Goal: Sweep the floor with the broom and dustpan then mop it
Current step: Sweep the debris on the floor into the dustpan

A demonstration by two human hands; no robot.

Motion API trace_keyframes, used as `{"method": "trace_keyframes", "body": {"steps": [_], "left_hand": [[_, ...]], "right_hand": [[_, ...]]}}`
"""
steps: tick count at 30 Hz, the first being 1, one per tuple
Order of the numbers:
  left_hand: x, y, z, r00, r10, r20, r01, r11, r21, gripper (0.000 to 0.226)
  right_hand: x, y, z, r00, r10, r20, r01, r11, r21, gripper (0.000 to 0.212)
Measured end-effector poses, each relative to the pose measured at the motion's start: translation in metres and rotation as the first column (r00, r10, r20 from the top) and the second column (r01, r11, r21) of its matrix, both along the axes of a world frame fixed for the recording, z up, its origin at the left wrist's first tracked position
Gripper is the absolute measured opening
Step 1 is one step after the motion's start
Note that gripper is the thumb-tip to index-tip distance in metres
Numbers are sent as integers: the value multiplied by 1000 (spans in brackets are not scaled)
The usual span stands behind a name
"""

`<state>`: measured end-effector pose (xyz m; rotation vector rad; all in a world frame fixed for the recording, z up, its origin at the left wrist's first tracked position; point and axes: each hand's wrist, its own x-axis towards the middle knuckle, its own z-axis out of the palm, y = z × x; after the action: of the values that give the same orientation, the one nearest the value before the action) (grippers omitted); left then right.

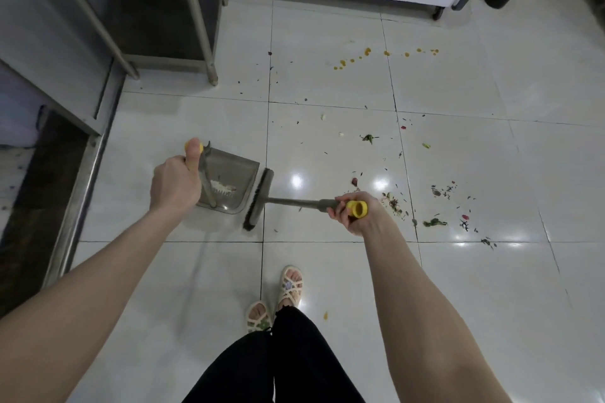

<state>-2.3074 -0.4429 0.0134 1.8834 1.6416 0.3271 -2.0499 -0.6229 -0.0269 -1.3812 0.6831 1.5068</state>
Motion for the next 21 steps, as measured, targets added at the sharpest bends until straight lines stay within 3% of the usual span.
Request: {"method": "trace_keyframes", "body": {"steps": [5, 11, 14, 17, 21], "left_hand": [[-17, -12, -7, 1000, 11, 11, -10, 1000, -28, 79], [-15, -34, -17, 1000, -21, 8, 22, 998, -66, 74], [-1, -41, -18, 999, -45, -3, 45, 997, -67, 73], [15, -48, -21, 998, -62, 1, 62, 995, -82, 71], [38, -54, -26, 993, -115, -16, 114, 991, -69, 65]], "right_hand": [[-33, -6, -12, 992, 117, 50, -115, 992, -43, 10], [-17, -40, -8, 971, 188, 146, -169, 977, -132, 9], [0, -55, -7, 957, 165, 239, -120, 974, -192, 21], [16, -69, 0, 947, 141, 289, -80, 974, -213, 10], [38, -83, 3, 923, 79, 376, 5, 976, -217, 11]]}}
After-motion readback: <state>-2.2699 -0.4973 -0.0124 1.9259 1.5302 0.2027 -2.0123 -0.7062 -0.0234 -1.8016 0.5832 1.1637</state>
